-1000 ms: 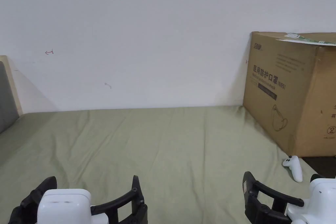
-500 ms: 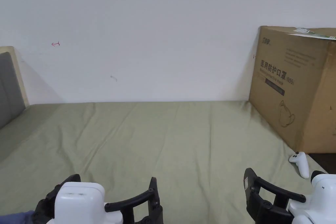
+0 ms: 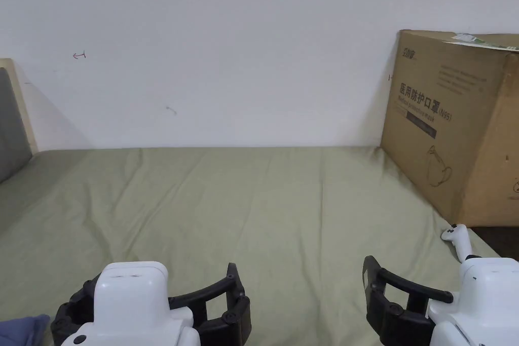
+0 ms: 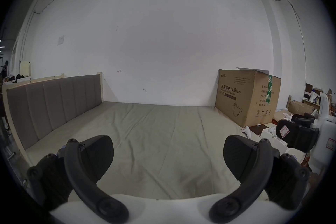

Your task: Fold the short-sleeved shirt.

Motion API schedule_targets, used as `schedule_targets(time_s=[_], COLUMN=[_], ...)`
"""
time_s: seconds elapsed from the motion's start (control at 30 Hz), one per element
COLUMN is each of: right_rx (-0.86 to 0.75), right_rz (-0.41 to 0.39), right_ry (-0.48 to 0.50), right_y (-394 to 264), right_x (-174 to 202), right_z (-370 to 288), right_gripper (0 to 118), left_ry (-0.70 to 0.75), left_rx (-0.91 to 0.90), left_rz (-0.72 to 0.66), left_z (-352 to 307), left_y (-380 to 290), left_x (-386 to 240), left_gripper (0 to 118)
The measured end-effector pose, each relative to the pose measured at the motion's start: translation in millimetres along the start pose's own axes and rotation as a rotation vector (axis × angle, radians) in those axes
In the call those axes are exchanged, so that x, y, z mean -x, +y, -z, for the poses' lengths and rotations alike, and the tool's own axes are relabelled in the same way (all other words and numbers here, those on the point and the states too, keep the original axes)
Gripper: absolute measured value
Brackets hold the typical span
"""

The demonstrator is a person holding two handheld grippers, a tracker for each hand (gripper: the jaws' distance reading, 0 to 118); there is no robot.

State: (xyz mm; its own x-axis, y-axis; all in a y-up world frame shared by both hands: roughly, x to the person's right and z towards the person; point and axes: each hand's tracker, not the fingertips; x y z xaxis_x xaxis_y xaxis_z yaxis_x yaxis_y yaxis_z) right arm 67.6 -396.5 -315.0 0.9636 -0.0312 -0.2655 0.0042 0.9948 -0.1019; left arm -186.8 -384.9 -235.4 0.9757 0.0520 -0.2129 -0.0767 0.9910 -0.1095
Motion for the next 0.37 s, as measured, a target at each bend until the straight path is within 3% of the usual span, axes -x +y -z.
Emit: schedule_targets(time_s=[0.37], right_rx=[0.018], right_rz=[0.011], right_ry=[0.008], right_y=[-5.1], right_x=[1.5], right_z=[-0.3], right_gripper=[112], left_ry=[-0.004], left_rx=[0.013], left_rz=[-0.068], left_z=[2.2], left_y=[-2.2], left_x=[7.5], left_gripper=[118])
